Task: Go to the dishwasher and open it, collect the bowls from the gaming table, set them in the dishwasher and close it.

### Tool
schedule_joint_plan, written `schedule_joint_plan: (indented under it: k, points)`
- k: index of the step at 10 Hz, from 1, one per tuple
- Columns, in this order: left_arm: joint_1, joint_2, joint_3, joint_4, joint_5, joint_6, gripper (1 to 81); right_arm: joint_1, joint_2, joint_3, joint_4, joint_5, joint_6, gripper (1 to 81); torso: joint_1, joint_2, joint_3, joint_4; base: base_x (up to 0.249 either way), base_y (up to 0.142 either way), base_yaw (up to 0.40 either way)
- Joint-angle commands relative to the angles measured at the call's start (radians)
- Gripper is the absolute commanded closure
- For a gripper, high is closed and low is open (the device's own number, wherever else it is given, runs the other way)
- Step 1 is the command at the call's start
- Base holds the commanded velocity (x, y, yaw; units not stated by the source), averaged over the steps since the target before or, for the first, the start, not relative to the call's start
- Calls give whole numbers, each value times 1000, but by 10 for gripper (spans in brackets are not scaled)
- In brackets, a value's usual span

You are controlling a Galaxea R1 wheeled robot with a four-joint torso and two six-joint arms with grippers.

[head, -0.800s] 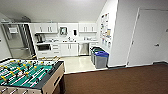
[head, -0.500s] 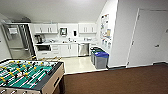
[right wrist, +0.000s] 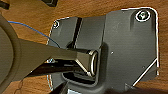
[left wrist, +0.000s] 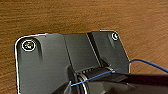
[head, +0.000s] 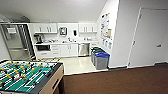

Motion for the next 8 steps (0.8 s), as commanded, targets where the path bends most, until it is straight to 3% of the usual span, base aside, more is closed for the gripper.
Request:
schedule_joint_plan:
  k: [1,8]
  points:
    - [-63,-9,11,8,46,7,10,53,-14,10,-4,-47,1,10,0,0,0,0,109,0,0]
    - [-62,-7,10,4,46,6,10,53,-13,-8,-7,-47,-2,10,0,0,0,0,119,0,0]
